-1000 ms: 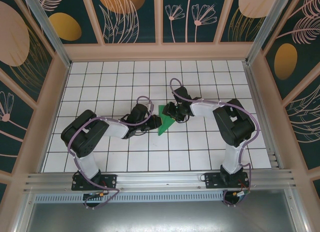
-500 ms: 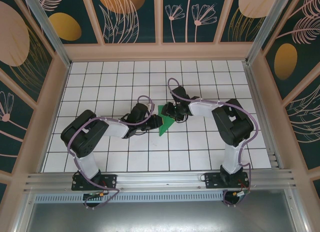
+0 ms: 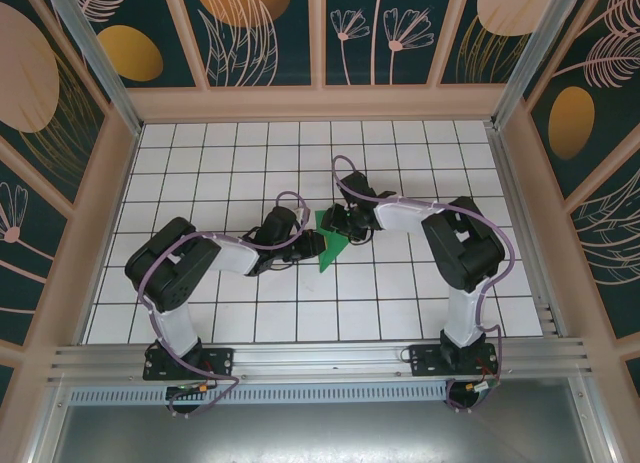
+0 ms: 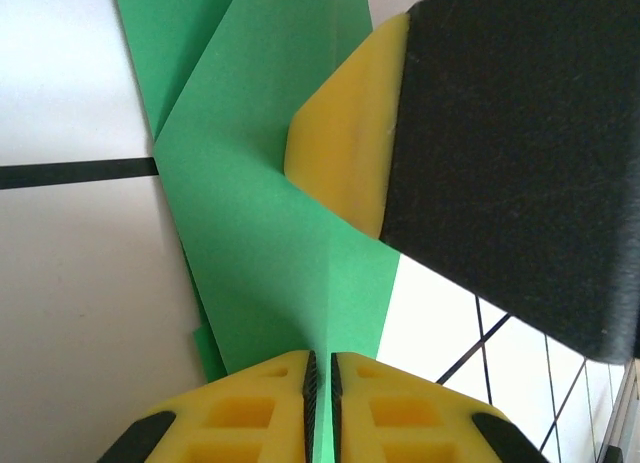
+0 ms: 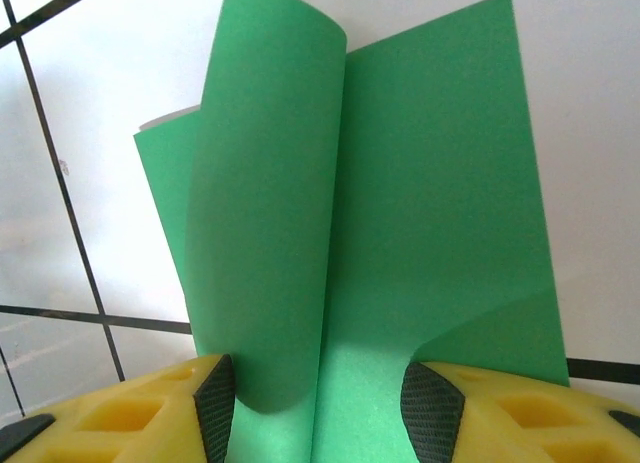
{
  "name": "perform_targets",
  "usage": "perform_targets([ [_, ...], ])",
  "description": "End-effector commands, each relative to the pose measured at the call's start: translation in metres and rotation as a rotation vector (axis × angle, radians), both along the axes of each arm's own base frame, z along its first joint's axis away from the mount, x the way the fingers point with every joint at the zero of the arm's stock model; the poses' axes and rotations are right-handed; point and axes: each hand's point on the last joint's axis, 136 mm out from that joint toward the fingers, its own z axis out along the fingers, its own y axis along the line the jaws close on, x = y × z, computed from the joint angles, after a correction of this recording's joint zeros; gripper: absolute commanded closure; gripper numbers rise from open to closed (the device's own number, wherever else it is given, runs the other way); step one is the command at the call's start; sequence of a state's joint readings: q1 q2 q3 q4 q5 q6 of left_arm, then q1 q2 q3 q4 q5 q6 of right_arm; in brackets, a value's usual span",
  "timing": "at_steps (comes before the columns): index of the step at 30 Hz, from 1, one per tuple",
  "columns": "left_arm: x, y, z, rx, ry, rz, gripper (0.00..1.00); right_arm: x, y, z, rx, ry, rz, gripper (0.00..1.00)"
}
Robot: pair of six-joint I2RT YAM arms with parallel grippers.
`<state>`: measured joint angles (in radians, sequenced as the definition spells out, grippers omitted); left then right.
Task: Fold a paper plane with a square sheet of paper (pick it up from the middle)
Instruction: Fourth fold the wing at the center of the table.
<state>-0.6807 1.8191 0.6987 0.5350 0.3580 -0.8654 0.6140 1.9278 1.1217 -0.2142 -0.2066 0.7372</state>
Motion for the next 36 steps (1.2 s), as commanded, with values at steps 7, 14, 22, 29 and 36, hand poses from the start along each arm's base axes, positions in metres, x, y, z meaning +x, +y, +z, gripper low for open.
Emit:
perform_targets([
  [7, 0.001, -0.002, -0.007, 0.023, 0.012, -0.002, 0.84, -0.07, -0.072, -0.12, -0.356, 0.267, 0.003, 0.45],
  [14, 0.0, 0.0, -0.01, 0.033, 0.019, 0.005, 0.84, -0.071, -0.071, -0.123, -0.358, 0.274, 0.009, 0.45],
  [22, -0.001, 0.004, -0.013, 0.049, 0.027, 0.019, 0.84, -0.073, -0.071, -0.125, -0.364, 0.281, 0.014, 0.45],
  [29, -0.002, 0.006, -0.016, 0.054, 0.032, 0.022, 0.84, -0.075, -0.072, -0.129, -0.377, 0.288, 0.014, 0.45],
  [36, -0.002, 0.0, -0.012, 0.021, 0.03, 0.003, 0.83, -0.078, -0.073, -0.132, -0.387, 0.294, 0.019, 0.46],
])
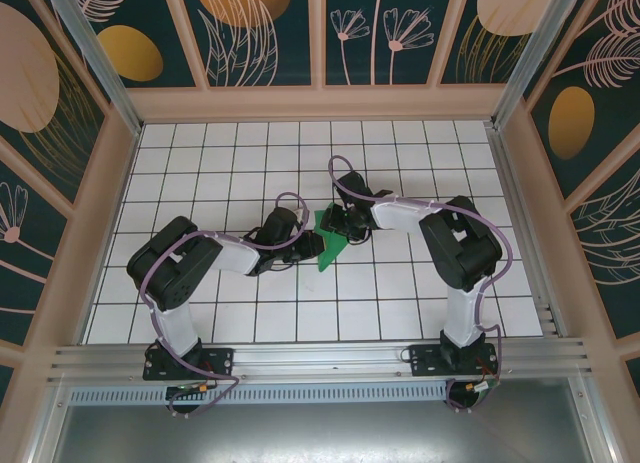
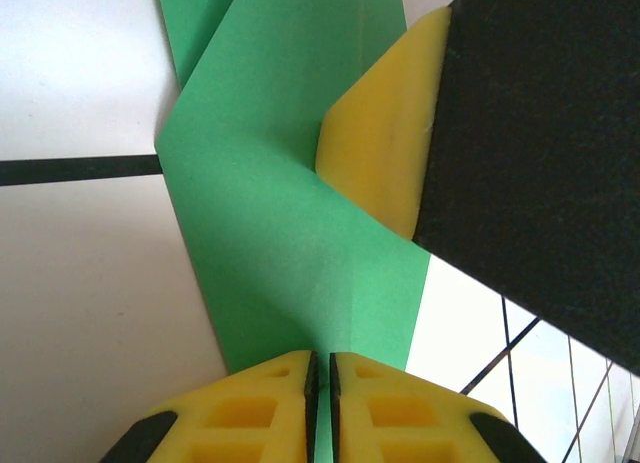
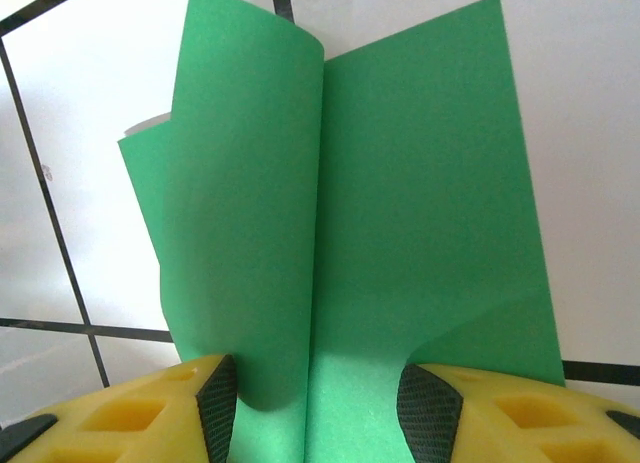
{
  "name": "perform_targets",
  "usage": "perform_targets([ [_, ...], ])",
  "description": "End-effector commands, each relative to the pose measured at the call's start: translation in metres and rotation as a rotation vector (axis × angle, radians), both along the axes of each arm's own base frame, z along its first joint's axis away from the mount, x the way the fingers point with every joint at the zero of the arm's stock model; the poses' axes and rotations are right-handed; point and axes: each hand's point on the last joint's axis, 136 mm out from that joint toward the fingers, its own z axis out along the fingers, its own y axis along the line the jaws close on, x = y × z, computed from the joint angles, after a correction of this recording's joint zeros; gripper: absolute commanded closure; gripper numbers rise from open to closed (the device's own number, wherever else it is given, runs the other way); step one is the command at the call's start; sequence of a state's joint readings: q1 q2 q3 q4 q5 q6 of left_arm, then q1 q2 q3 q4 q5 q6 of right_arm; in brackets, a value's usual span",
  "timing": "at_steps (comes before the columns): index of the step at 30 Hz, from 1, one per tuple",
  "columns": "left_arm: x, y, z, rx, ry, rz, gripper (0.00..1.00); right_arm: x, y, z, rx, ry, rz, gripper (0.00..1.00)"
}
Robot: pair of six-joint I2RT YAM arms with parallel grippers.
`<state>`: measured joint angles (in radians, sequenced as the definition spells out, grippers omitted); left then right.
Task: Fold a paper plane with a square sheet of paper (pick it up from the middle)
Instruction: Fourth fold the wing at the center of the table.
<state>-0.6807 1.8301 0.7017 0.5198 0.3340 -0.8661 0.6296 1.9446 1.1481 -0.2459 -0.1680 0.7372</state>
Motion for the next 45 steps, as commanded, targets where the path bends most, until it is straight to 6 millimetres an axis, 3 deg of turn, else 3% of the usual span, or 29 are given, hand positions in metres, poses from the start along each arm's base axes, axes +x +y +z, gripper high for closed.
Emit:
perform_targets([
  [1, -0.004, -0.006, -0.002, -0.017, 0.017, -0.019, 0.83, -0.078, -0.074, -0.129, -0.348, 0.298, 0.014, 0.46],
  [7, -0.006, -0.013, 0.008, -0.077, 0.008, -0.043, 0.82, -0.08, -0.075, -0.131, -0.353, 0.302, 0.015, 0.47],
  [31, -0.01, 0.004, -0.021, 0.035, 0.072, 0.004, 0.85, -0.081, -0.074, -0.133, -0.358, 0.307, 0.024, 0.48],
  [45, -0.011, 0.01, -0.025, 0.071, 0.075, 0.017, 0.89, -0.081, -0.073, -0.133, -0.358, 0.307, 0.019, 0.48],
])
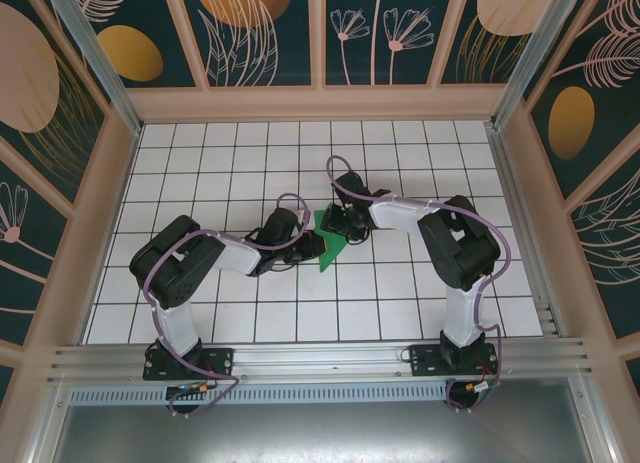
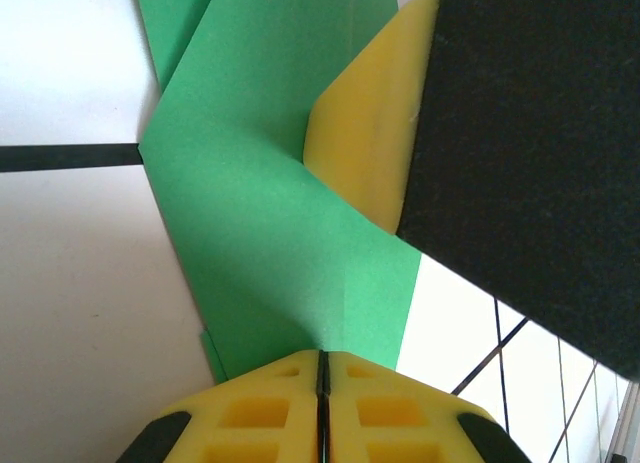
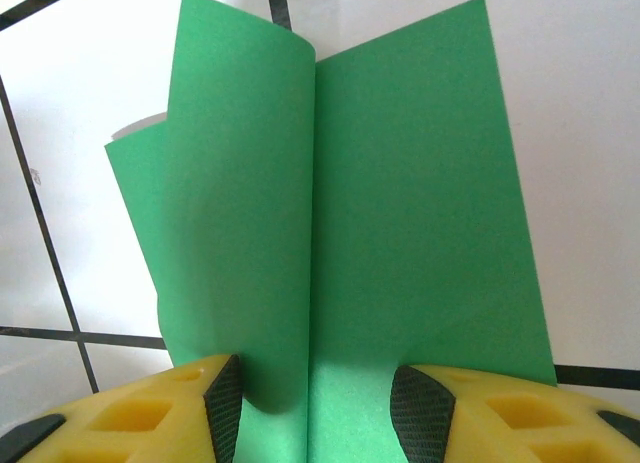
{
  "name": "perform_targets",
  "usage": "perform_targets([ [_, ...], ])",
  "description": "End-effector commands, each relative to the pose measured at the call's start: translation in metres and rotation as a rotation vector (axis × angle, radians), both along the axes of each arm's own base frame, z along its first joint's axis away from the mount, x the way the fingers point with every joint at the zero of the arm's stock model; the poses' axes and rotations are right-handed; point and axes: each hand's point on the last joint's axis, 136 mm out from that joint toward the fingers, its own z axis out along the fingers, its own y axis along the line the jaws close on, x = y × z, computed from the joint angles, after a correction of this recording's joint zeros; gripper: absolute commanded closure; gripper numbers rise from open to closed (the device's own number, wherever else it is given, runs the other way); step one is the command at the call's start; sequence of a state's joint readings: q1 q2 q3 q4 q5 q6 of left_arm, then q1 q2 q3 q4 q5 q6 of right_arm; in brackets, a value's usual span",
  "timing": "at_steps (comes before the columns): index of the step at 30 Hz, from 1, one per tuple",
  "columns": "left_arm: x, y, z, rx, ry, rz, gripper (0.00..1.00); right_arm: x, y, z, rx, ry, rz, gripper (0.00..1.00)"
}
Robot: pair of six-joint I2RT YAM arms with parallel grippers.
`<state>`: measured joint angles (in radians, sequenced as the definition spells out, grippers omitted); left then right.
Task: Fold a paper plane with a square sheet of paper (pick it up from the middle)
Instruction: Fourth fold the wing at the center of the table.
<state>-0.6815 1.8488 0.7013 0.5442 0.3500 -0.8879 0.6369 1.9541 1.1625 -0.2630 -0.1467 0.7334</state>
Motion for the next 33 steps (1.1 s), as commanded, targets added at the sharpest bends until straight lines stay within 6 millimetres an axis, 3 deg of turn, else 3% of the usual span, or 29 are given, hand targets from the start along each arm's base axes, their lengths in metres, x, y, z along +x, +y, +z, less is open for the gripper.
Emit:
perform_targets([
  [1, -0.01, 0.013, -0.021, 0.09, 0.056, 0.016, 0.89, -0.082, -0.073, -0.131, -0.335, 0.31, 0.012, 0.48],
  [19, -0.005, 0.007, -0.002, 0.05, 0.011, 0.005, 0.89, -0.085, -0.075, -0.136, -0.35, 0.319, 0.014, 0.47],
  [27, 0.007, 0.007, 0.035, -0.002, -0.098, 0.04, 0.89, -0.087, -0.077, -0.139, -0.357, 0.326, 0.01, 0.47],
  [33, 0.004, -0.001, 0.032, -0.034, -0.085, 0.01, 0.89, -0.088, -0.078, -0.139, -0.359, 0.328, 0.009, 0.47],
])
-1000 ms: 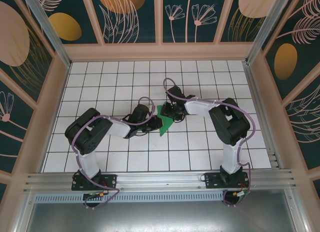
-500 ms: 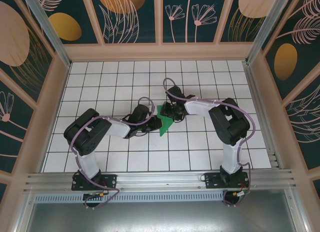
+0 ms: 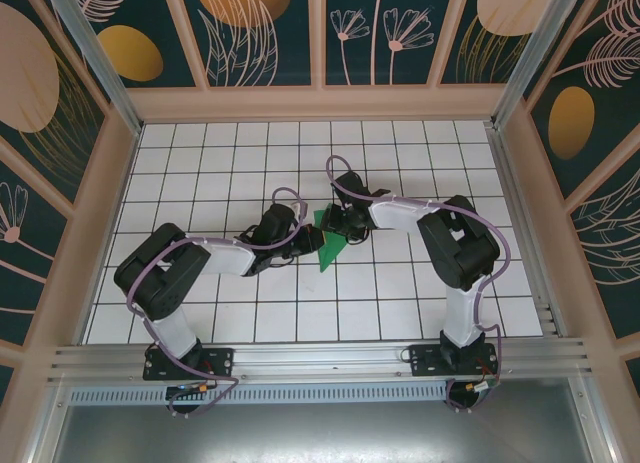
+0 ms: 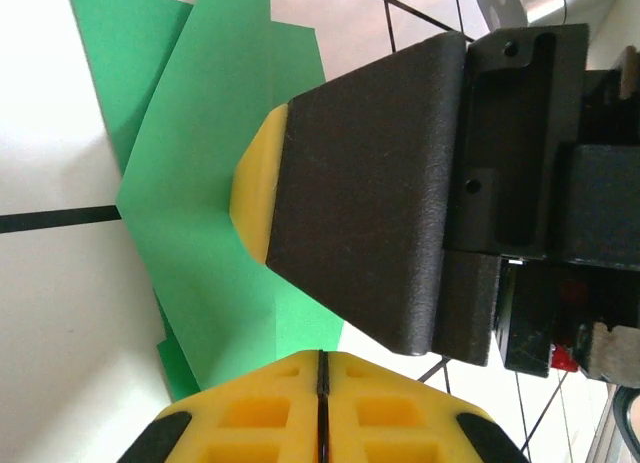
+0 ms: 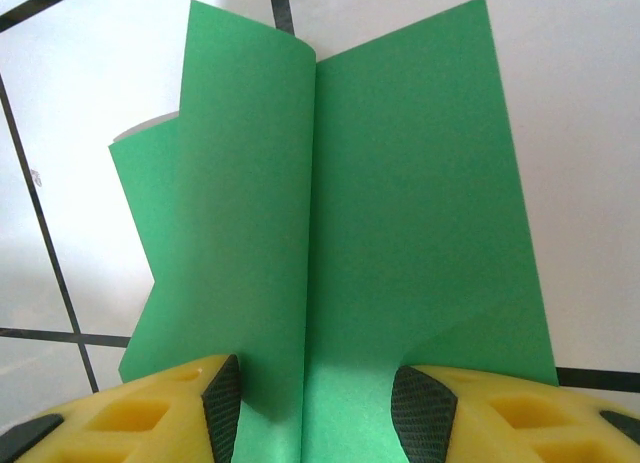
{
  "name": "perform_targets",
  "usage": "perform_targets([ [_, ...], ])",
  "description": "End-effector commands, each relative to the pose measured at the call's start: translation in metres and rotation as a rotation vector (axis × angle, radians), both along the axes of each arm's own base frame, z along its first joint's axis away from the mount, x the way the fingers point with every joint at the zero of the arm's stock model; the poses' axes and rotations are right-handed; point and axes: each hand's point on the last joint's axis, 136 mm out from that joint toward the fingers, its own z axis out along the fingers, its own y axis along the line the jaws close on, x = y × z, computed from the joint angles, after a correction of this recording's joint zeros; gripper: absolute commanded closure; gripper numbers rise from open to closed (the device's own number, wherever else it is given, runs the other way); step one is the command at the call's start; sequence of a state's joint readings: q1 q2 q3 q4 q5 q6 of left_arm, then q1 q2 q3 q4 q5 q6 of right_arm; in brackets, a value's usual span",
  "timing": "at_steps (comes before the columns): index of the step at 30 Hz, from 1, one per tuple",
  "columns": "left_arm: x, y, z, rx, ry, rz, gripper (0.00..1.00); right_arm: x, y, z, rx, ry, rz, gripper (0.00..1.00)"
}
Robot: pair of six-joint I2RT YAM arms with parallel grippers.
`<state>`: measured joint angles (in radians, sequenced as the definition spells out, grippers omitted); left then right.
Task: Fold a paper plane with a square sheet of paper (pick it up from the middle)
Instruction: Fourth fold the wing at the center of the table.
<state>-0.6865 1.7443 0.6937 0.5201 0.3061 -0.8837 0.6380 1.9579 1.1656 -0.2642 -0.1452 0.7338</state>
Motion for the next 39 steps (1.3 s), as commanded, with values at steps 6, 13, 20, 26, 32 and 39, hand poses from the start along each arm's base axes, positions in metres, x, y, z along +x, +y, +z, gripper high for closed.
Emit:
perform_targets([
  [6, -0.004, -0.007, -0.011, -0.012, 0.019, -0.043, 0.89, -0.088, -0.078, -0.139, -0.357, 0.331, 0.006, 0.47],
  [13, 0.0, -0.005, -0.022, 0.027, 0.035, -0.031, 0.89, -0.089, -0.082, -0.14, -0.374, 0.336, -0.012, 0.5],
  [20, 0.001, -0.005, -0.023, 0.033, 0.029, -0.025, 0.89, -0.09, -0.082, -0.141, -0.377, 0.34, -0.015, 0.58],
  [26, 0.001, -0.005, -0.027, 0.038, 0.039, -0.026, 0.89, -0.09, -0.083, -0.141, -0.377, 0.341, -0.016, 0.58],
  [32, 0.001, -0.002, -0.034, 0.06, 0.055, -0.016, 0.89, -0.092, -0.083, -0.142, -0.379, 0.344, -0.014, 0.56],
  [39, 0.002, 0.001, -0.04, 0.086, 0.069, -0.003, 0.89, -0.093, -0.085, -0.143, -0.381, 0.347, -0.014, 0.56],
])
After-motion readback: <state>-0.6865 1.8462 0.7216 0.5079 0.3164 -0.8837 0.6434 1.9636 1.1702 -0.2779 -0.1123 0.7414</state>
